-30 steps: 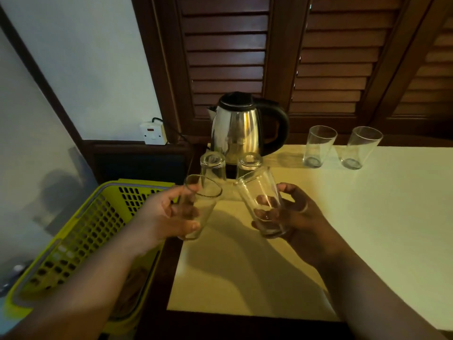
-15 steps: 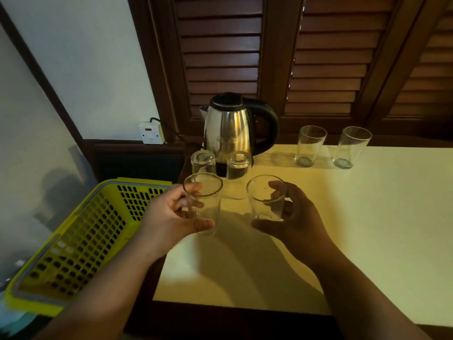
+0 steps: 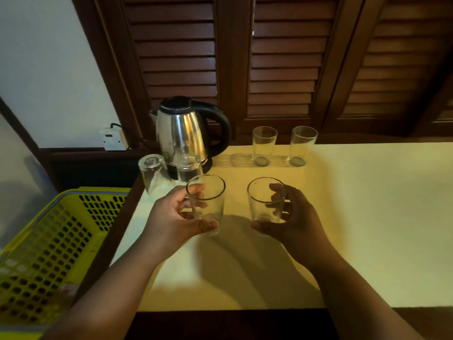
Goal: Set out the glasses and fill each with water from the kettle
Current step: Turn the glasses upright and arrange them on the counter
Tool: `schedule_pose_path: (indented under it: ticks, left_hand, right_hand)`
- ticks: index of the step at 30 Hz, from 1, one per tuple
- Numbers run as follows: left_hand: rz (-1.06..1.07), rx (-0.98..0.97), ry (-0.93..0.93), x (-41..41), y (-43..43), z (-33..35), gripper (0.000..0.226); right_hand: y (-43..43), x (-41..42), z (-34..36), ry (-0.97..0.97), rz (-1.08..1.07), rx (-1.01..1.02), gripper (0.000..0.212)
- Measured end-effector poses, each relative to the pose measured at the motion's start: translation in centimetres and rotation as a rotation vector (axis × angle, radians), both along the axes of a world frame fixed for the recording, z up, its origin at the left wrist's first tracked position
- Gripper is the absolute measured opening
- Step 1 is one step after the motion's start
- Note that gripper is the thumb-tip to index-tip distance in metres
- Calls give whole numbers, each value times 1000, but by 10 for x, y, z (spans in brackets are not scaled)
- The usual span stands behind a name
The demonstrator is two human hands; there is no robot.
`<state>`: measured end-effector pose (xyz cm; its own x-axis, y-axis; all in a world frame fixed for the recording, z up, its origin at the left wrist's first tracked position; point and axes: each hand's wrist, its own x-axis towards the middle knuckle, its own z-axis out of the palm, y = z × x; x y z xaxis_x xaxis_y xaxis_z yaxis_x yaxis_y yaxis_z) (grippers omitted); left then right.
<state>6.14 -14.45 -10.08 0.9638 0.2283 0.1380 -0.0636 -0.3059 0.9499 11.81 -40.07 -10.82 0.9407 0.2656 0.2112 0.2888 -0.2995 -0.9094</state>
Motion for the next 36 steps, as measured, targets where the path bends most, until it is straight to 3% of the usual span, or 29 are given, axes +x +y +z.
schedule_pose_path:
  ticks: [13,25,36]
  left_hand:
    - [5,-32,-11,50,-86,-15,73]
    - [66,-26,-28,135,-116,-14,71]
    - [82,-10,-22,149,-119,-24,69]
  right_hand:
    - [-79,53,-5,6,-149,11,83]
    - [-87,137,1,12,-143,70,82]
    - [-90,156,-14,31,-132,95,71]
